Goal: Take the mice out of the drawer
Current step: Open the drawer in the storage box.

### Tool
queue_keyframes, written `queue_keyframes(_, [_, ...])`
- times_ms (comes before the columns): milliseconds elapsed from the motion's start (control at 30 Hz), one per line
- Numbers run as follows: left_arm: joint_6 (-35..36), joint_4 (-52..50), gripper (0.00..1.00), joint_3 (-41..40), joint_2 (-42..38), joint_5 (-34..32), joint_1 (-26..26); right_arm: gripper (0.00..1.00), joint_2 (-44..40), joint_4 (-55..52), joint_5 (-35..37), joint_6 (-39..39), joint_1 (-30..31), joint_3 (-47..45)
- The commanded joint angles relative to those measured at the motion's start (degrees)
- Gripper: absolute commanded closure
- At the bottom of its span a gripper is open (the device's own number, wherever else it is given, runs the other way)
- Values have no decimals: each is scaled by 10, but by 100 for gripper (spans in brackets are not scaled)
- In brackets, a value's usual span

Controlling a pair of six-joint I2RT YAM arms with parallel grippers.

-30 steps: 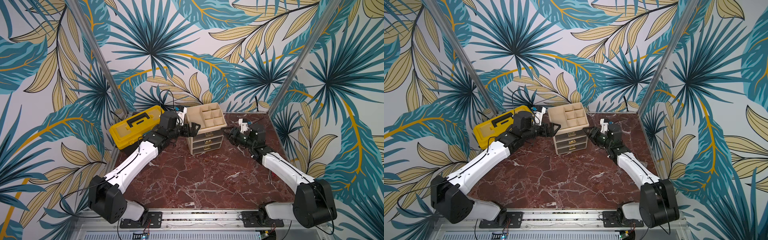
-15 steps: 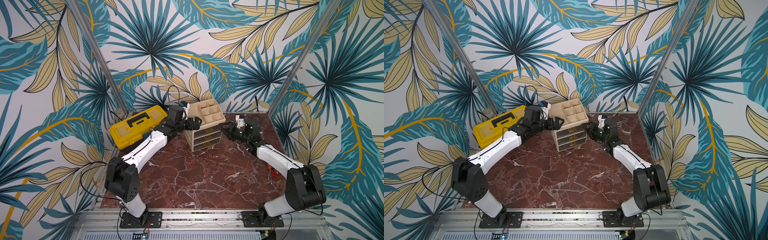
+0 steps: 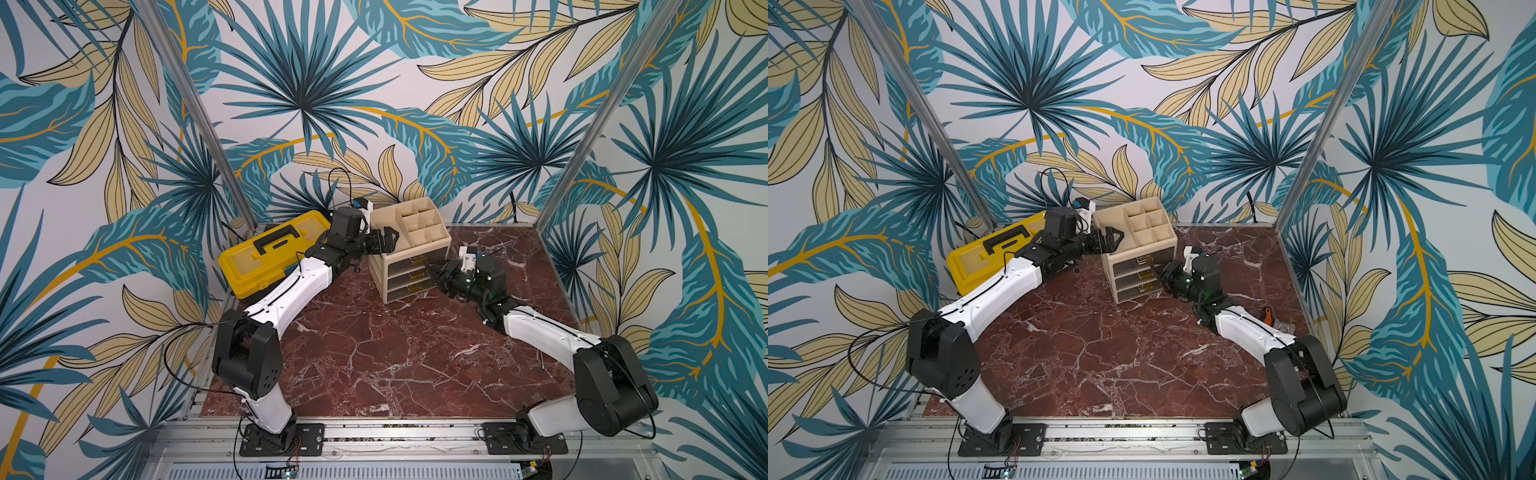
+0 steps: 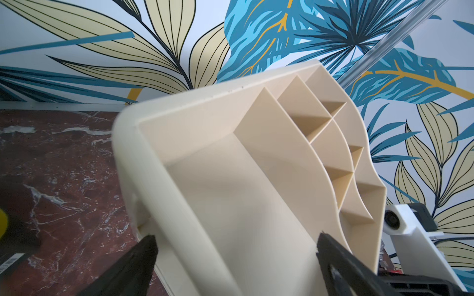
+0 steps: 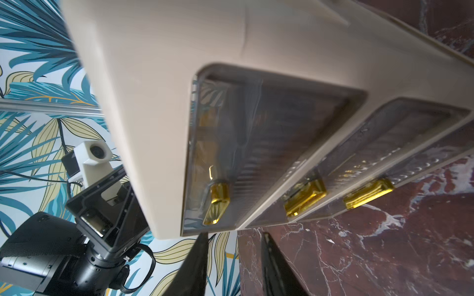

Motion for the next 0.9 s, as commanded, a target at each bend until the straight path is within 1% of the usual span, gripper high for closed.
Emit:
queue_keyframes(0, [-7, 10, 0, 12, -8, 7, -3, 65, -10, 53, 57, 34, 12, -17])
queue_keyframes(233, [-9, 10, 0, 7, -8, 1, -7, 67, -3, 82, 79, 42, 30, -20])
queue_keyframes(433, [-8, 6, 0, 9, -9, -3, -10, 68, 19, 106, 90, 67, 38, -18])
queue_keyframes(867, [-7, 2, 0, 8, -9, -8, -11, 71, 36, 104, 121, 91, 56, -12])
